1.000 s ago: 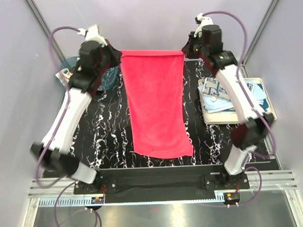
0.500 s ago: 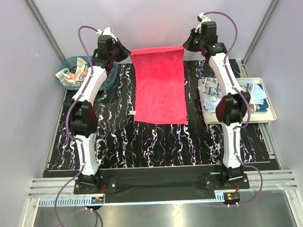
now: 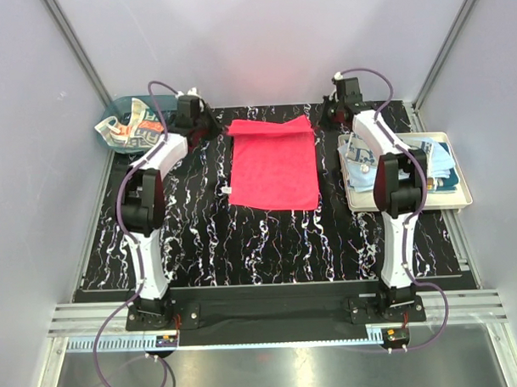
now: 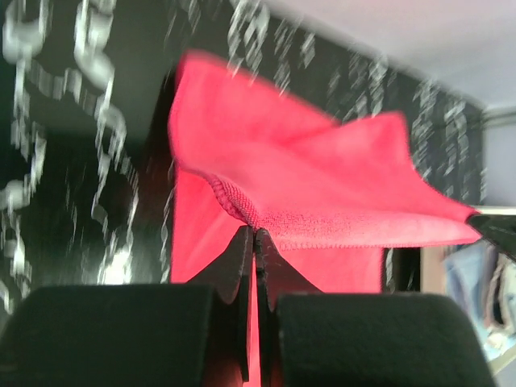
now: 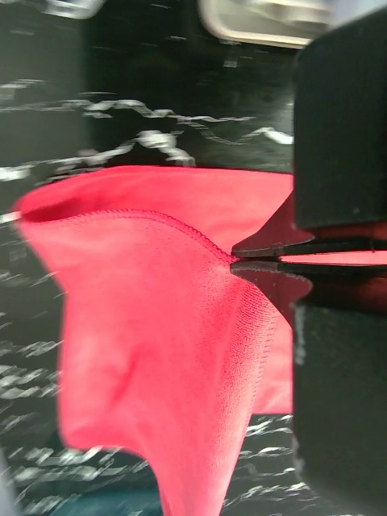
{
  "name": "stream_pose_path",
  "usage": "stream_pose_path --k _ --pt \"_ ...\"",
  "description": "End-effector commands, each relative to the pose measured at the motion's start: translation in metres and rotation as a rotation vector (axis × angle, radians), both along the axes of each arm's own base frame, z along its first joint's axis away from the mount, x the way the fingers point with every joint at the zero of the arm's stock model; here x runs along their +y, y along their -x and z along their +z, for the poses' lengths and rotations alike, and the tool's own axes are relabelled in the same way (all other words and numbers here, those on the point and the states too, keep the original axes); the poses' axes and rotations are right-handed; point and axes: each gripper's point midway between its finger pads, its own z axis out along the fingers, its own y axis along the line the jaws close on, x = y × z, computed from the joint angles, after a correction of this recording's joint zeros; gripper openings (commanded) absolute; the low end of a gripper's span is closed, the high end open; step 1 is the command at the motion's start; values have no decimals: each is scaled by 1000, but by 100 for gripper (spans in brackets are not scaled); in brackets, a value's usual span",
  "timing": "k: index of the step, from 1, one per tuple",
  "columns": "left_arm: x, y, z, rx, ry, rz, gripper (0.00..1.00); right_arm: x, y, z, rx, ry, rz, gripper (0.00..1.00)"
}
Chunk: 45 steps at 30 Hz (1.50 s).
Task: Fold and stack the towels
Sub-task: Fold the towel
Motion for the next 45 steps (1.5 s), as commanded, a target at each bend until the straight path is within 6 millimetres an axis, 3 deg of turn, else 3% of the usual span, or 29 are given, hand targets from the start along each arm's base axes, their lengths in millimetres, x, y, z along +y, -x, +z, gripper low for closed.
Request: stream_pose_path --k 1,2,3,4,5,6,7,9,11,13,14,21,26,34,41,45 --pt "-6 18 42 -97 38 -8 0 -2 22 55 -57 -59 -11 0" --pt "-7 24 37 -83 34 -9 0 -3 28 61 -61 -63 -15 0" --pt "-8 30 37 -80 32 -11 0 -4 38 47 -22 -59 -21 0" --pt "-11 39 23 -45 27 -12 0 -4 44 42 -2 -62 -26 0" --pt "-12 44 18 -32 26 -13 0 -6 51 47 -1 -66 -27 0" --pt "-16 51 19 -26 22 -17 0 -6 61 33 39 -60 -28 0" --pt "-16 60 6 7 10 -14 0 -9 68 36 47 -57 -36 0" --pt "-19 71 6 19 -1 -16 0 -12 85 19 95 -51 -44 0" --pt "-24 86 -6 58 -9 -20 0 -14 96 22 98 -55 -58 0" --pt "-24 99 -14 91 -32 -14 0 -12 111 9 139 -65 -59 0" --pt "-24 102 -16 103 -38 -11 0 -12 116 12 139 -68 -58 0" --pt "-16 130 -36 187 -86 22 0 -3 154 -24 220 -55 -50 0" --pt "-11 141 -41 215 -107 47 0 -1 168 -40 253 -46 -48 0" --pt "-5 156 -42 228 -118 76 0 5 176 -49 270 -49 -34 0" --pt "0 158 -25 198 -127 100 0 6 176 -32 245 -52 -32 0" --pt "-3 163 -31 210 -127 89 0 5 180 -32 247 -43 -30 0"
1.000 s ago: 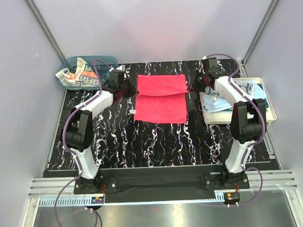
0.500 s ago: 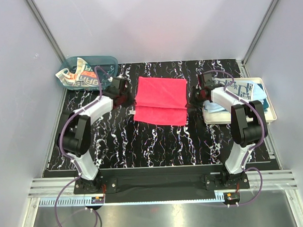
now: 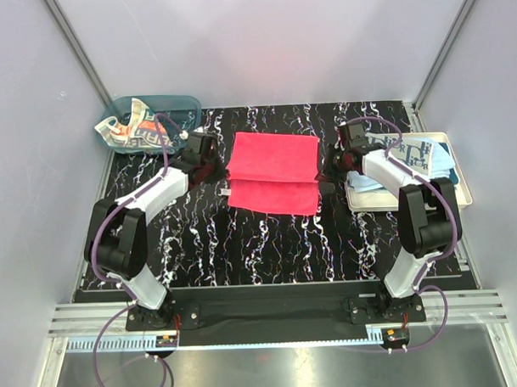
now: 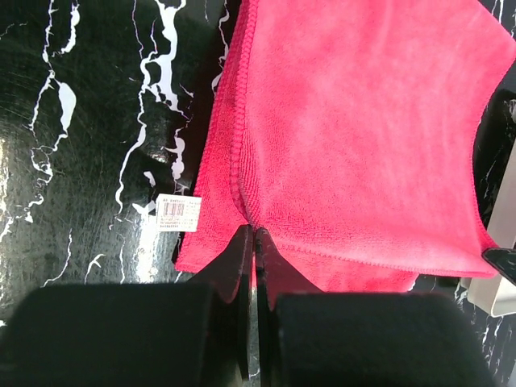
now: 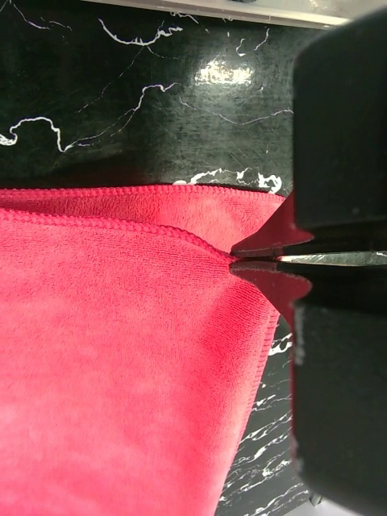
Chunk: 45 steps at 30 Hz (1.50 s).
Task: Fold and stack the towels
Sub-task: Fold the towel
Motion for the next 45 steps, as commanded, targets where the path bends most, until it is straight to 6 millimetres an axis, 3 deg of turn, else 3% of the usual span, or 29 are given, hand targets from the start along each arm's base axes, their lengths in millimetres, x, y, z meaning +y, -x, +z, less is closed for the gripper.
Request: stream_pose_path --k 1,3,10,21,25,28,35,40,45 --pt "3 1 5 -33 -7 22 0 1 -3 20 -57 4 -1 0" --pt "2 5 -5 -8 -4 21 0 2 2 12 -45 3 1 0" --pt "0 7 -10 -3 0 18 0 2 11 -3 -12 8 7 0" --pt "4 6 32 -80 16 28 0 0 9 37 -76 13 3 0" --pt "5 12 34 -78 18 25 0 0 16 47 -93 12 6 0" --pt "4 17 25 -61 24 19 0 2 22 45 -90 7 7 0" --pt "7 26 -2 -14 13 25 0 9 39 7 -18 8 22 0" --pt "3 28 -16 21 23 12 0 12 40 -11 16 15 29 0" --pt "2 25 -8 11 25 9 0 9 35 -1 -4 34 27 0"
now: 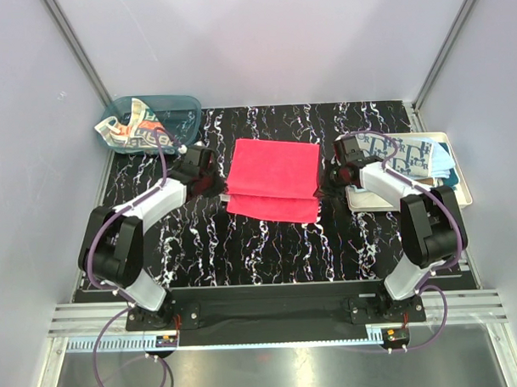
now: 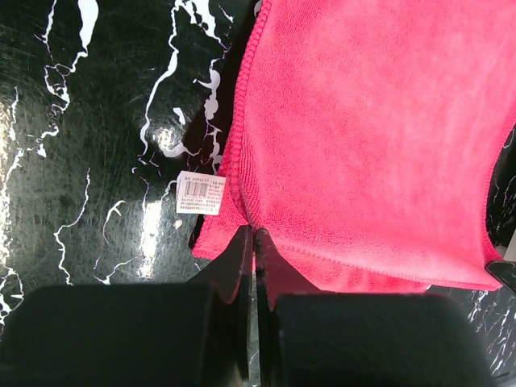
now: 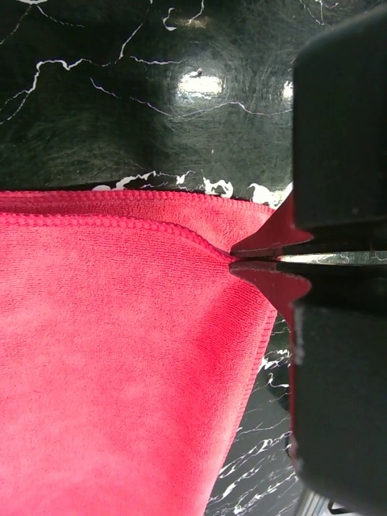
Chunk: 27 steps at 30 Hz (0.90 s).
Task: Fold and stack the towels
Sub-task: Fold the towel
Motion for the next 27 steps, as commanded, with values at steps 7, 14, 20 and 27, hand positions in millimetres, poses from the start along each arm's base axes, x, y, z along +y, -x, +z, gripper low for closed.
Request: stream_pose_path --k 7,14,20,27 --pt "-2 -12 60 -139 36 -1 0 -1 -17 63 -148 3 -10 0" --pt "0 -5 66 -153 41 -3 0 -3 -5 72 -158 -5 -15 0" --pt "2 3 35 -103 36 0 0 1 4 44 -104 -14 -5 0" --pt "3 13 2 -40 28 -1 0 8 23 7 -27 -28 15 0"
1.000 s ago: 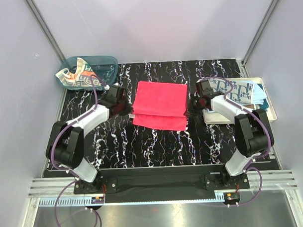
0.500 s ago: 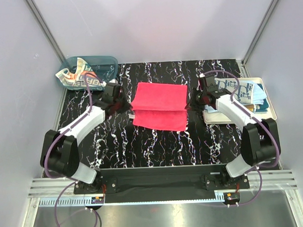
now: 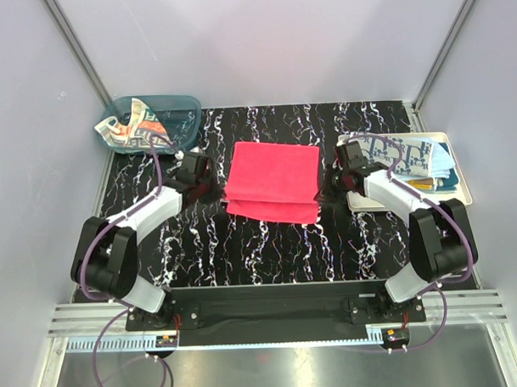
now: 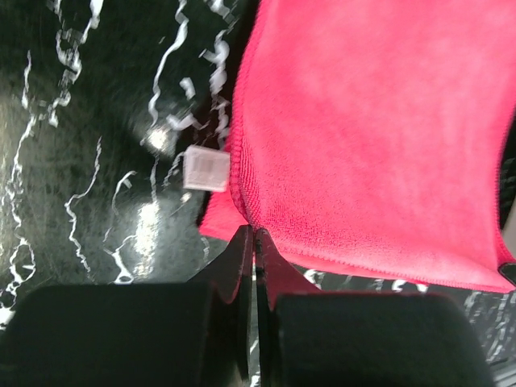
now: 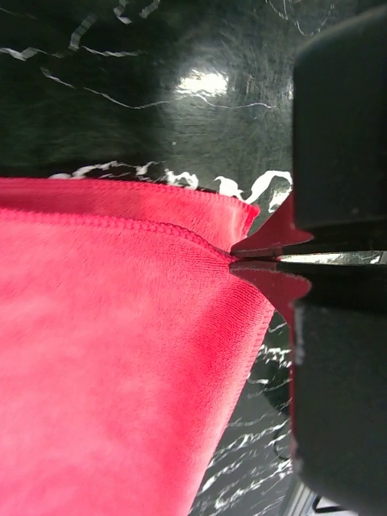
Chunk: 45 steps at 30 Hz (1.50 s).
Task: Fold and stack the towels
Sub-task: Fold the towel
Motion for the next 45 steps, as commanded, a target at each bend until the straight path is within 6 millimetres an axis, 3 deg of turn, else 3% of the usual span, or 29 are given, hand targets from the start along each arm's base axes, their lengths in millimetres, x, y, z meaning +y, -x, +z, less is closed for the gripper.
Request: stream_pose_path --k 1,9,12,19,26,30,35,40,45 --pt "-2 -3 -6 -21 14 3 0 8 7 -14 22 -19 15 0" --pt "-3 10 -29 30 16 -16 0 12 31 -52 106 -30 32 5" --pt "-4 16 -41 54 11 -23 0 11 34 -56 114 -30 35 7" --pt "-4 22 -48 68 8 -25 0 10 40 -57 123 -29 39 13" --pt "-5 11 -25 24 9 -23 0 9 30 -32 71 -18 43 0" --pt "-6 -1 -1 -17 6 -21 0 10 17 -3 14 -13 43 0" --pt "-5 -4 17 -52 7 -18 0 8 19 25 -27 -19 37 0" --pt "-3 0 15 -50 12 -15 0 6 27 29 -29 -23 31 0" --pt "-1 8 3 -30 15 -8 0 10 39 12 8 -26 42 0"
